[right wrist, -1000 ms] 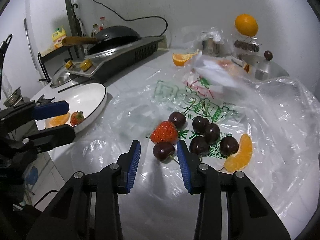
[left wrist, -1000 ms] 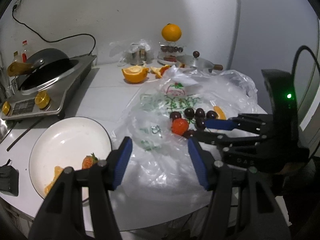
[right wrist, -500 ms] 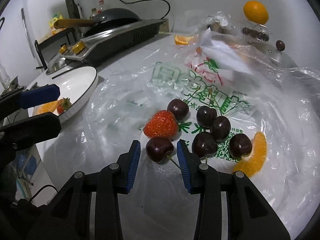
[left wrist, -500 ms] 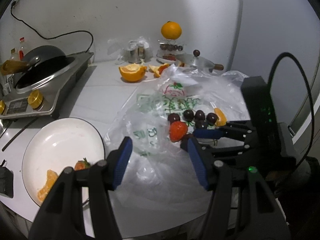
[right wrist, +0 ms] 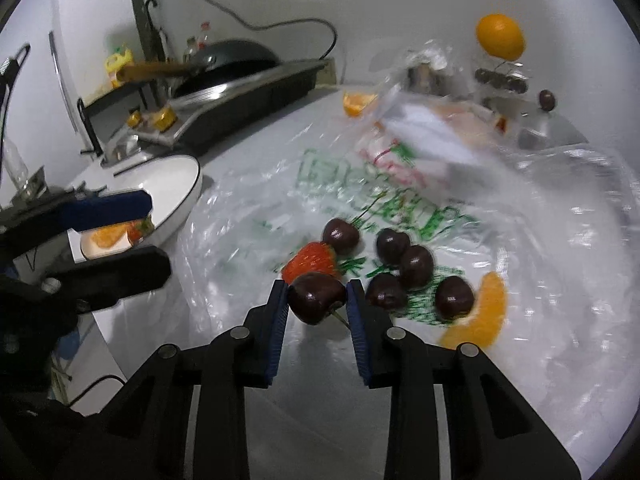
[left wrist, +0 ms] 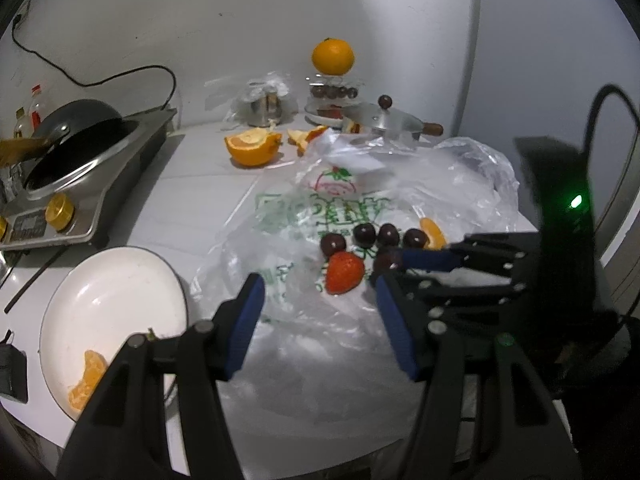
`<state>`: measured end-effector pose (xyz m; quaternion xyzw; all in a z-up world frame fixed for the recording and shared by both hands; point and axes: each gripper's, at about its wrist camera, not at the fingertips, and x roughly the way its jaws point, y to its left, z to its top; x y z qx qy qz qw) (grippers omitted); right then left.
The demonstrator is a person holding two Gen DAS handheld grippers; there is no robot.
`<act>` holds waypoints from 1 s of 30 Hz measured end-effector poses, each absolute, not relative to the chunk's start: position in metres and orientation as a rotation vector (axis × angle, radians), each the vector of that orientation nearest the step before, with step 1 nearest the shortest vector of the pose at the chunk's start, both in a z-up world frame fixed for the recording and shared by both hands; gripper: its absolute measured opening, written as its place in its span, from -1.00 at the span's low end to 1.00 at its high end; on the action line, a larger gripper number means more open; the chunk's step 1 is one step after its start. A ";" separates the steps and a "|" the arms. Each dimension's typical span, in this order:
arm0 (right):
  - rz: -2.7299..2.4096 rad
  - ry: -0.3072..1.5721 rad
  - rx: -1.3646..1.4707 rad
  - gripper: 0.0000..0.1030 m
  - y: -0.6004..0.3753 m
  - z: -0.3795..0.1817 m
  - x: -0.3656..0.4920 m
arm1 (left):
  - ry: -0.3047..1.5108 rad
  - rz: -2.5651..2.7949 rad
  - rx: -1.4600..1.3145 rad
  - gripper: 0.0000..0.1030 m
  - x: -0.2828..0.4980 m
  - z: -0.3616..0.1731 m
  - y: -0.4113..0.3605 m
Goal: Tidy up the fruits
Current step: 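Grasp a dark cherry with the right gripper and lift it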
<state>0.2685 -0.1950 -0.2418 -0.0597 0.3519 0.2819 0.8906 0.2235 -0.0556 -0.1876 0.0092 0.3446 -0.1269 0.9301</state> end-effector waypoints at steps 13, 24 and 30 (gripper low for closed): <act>0.532 0.669 -0.040 -0.39 -0.245 -0.223 0.266 | 0.694 -0.312 0.125 0.16 0.242 -0.197 -0.096; 0.523 0.665 -0.005 -0.39 -0.261 -0.227 0.272 | 0.764 -0.310 0.172 0.14 0.268 -0.225 -0.110; 0.520 0.665 0.007 -0.39 -0.264 -0.228 0.276 | 0.784 -0.305 0.204 0.02 0.279 -0.235 -0.112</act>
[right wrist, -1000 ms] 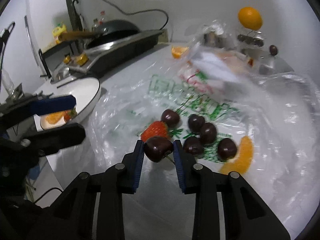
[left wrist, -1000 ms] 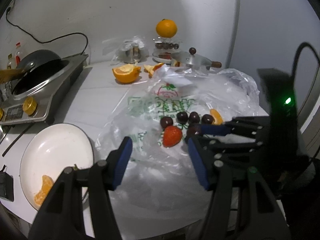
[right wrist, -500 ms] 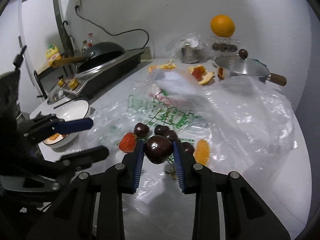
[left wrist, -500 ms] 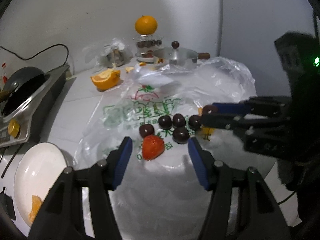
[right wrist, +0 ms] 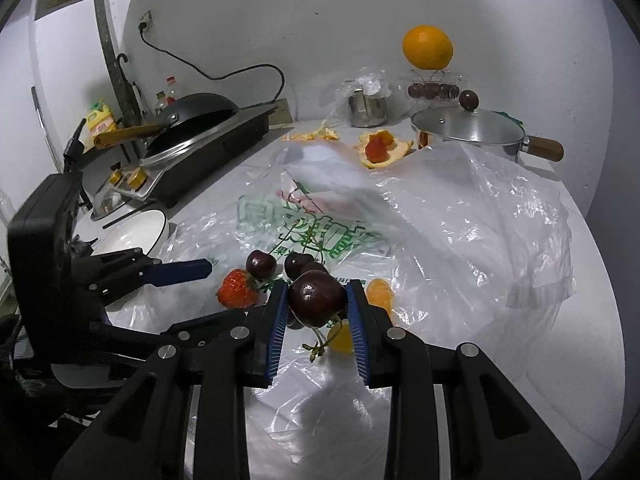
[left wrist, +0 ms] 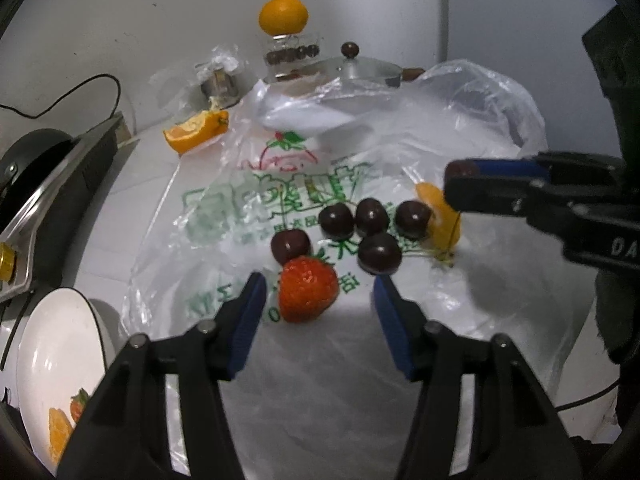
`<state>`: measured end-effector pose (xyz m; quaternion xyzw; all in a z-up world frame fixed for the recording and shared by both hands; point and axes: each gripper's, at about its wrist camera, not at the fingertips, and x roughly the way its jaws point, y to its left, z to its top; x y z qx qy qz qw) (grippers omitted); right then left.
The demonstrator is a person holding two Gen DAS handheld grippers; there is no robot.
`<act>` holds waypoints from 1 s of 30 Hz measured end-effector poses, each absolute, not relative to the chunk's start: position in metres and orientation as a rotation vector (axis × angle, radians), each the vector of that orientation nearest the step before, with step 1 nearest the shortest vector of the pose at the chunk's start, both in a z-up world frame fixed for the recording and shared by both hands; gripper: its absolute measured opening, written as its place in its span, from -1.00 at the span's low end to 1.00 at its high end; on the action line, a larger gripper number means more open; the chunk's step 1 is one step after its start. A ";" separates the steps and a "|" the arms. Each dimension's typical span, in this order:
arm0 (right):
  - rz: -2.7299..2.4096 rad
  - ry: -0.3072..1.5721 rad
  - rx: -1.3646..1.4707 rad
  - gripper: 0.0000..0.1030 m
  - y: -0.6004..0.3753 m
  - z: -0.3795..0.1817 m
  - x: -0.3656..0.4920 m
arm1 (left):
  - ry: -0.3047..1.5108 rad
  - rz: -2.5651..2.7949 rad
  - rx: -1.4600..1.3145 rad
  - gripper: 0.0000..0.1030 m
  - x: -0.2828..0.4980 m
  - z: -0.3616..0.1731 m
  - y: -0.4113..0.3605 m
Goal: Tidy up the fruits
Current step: 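Grasp a dark cherry with the right gripper and lift it, then grasp the strawberry with the left gripper while the right holds the cherry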
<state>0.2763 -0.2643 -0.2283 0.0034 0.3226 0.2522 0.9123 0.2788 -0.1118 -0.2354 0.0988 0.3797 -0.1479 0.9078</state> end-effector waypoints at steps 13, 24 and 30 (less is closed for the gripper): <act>0.525 0.670 0.008 -0.39 -0.264 -0.231 0.281 | 0.831 -0.311 0.239 -0.06 0.300 -0.252 -0.112; 0.521 0.660 0.000 -0.39 -0.262 -0.230 0.279 | 0.830 -0.323 0.247 -0.32 0.300 -0.250 -0.114; 0.524 0.654 -0.013 -0.39 -0.257 -0.226 0.275 | 0.802 -0.335 0.238 -0.32 0.288 -0.238 -0.113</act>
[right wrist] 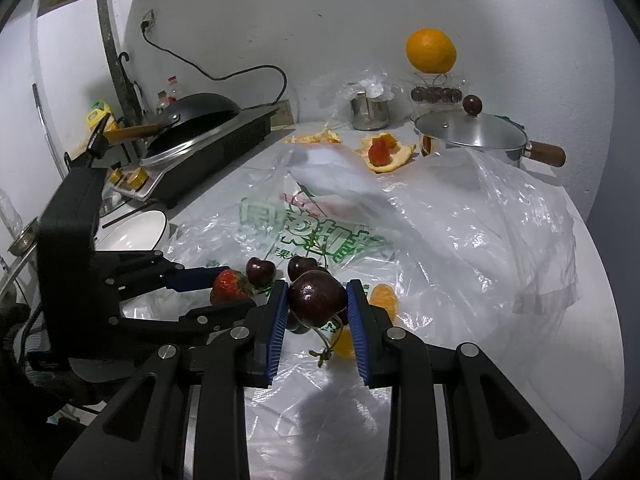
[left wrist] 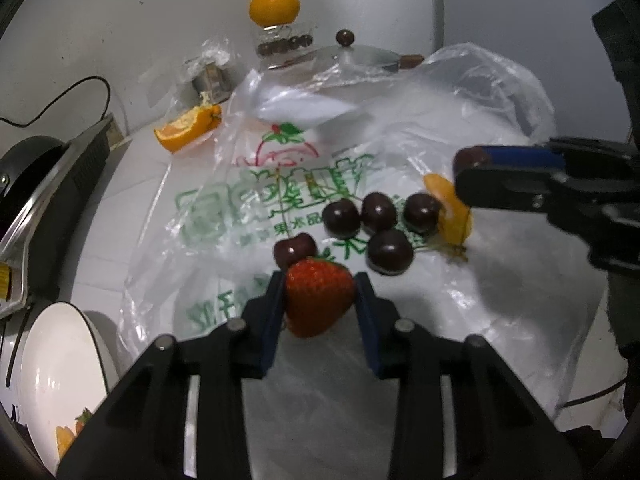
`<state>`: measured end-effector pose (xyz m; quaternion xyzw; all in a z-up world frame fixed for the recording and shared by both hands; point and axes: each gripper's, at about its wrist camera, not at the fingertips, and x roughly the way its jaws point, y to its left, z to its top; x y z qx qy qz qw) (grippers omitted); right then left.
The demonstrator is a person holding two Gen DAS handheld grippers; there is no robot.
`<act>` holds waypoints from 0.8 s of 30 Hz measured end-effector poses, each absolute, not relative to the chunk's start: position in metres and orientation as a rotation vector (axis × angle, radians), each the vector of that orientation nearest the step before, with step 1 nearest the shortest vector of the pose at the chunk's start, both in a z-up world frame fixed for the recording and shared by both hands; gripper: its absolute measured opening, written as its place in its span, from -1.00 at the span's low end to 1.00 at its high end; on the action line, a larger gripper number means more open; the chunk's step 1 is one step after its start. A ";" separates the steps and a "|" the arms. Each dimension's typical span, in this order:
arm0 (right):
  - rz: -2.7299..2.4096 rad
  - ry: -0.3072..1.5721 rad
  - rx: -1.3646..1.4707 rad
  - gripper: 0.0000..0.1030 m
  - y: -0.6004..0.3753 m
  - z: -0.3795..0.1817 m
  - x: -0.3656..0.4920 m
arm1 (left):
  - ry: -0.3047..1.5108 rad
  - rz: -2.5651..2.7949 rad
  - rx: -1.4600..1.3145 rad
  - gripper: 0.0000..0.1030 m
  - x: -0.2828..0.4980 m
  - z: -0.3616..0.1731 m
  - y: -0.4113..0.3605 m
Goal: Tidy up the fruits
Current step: 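Grasp the strawberry with the left gripper while the right holds the cherry, then carry the strawberry and cherry over the white plate with both tools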
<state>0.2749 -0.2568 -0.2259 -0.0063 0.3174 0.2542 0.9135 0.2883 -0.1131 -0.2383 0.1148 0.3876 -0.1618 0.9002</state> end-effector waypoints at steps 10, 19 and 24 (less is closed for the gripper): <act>0.524 0.632 -0.037 -0.39 -0.247 -0.214 0.259 | 0.734 -0.381 0.204 -0.32 0.264 -0.210 -0.112; 0.530 0.602 -0.064 -0.39 -0.234 -0.200 0.244 | 0.683 -0.384 0.179 -0.32 0.242 -0.188 -0.101; 0.541 0.587 -0.079 -0.39 -0.223 -0.192 0.233 | 0.664 -0.377 0.164 -0.32 0.230 -0.180 -0.091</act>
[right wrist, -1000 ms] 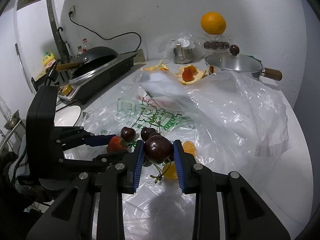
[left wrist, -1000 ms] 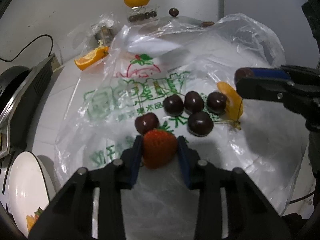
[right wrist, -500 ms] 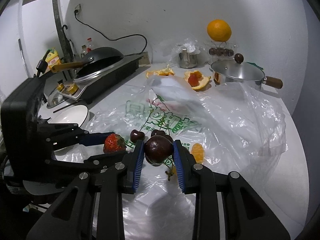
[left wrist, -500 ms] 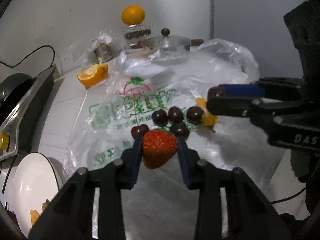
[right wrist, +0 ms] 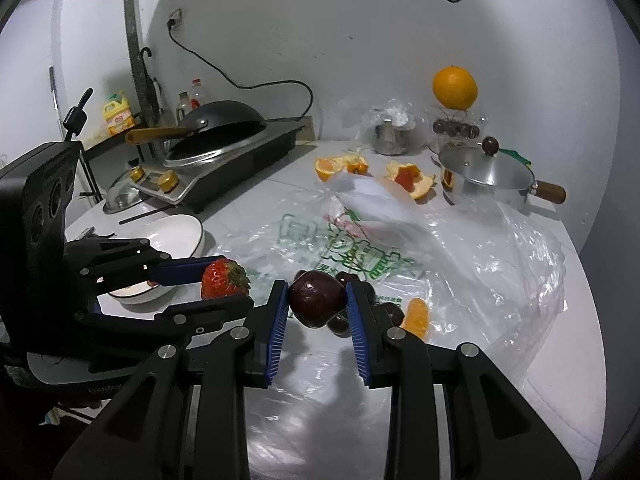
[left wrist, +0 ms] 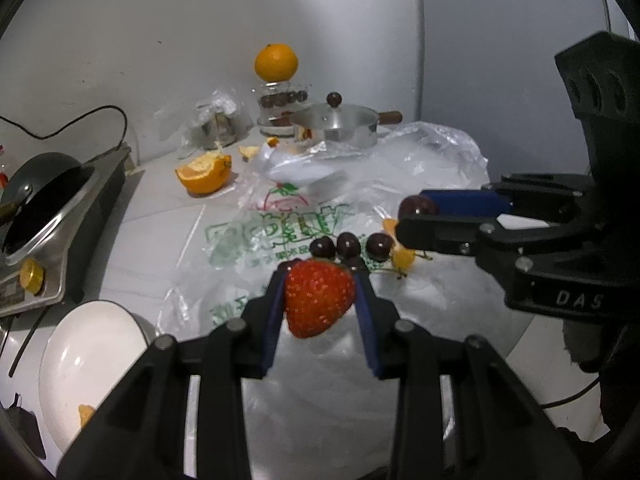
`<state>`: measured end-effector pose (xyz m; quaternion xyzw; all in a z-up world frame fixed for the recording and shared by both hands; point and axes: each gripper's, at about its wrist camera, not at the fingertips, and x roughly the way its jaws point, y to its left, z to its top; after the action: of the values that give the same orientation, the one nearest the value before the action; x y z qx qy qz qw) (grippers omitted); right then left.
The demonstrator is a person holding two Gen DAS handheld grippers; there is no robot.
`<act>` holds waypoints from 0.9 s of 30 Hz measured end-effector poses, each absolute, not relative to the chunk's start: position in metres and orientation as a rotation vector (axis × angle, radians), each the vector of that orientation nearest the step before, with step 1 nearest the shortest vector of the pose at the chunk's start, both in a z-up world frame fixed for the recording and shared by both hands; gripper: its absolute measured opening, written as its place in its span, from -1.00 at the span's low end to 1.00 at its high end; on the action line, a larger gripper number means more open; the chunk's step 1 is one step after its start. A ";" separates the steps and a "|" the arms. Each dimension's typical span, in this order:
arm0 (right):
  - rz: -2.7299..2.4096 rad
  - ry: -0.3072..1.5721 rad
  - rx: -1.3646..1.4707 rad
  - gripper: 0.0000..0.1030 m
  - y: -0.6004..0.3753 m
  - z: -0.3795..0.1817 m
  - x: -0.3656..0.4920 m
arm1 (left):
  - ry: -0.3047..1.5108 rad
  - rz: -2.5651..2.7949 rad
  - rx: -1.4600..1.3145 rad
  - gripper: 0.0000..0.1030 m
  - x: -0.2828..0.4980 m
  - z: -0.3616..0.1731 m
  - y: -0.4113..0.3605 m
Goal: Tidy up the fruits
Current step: 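Carry the strawberry and cherry over the white plate with both tools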
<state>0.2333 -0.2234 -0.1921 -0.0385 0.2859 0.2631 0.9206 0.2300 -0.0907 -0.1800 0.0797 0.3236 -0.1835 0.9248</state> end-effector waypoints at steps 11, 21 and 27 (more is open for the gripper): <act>0.555 0.568 -0.113 -0.39 -0.202 -0.181 0.220 | 0.624 -0.353 0.137 -0.32 0.211 -0.169 -0.066; 0.592 0.554 -0.147 -0.39 -0.173 -0.173 0.216 | 0.598 -0.307 0.115 -0.32 0.196 -0.162 -0.033; 0.623 0.550 -0.172 -0.39 -0.151 -0.169 0.215 | 0.602 -0.263 0.084 -0.32 0.192 -0.162 -0.012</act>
<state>0.2154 -0.1506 -0.1693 -0.0835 0.2666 0.3021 0.9114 0.1917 -0.0125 -0.1622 0.0411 0.2957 -0.1290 0.9456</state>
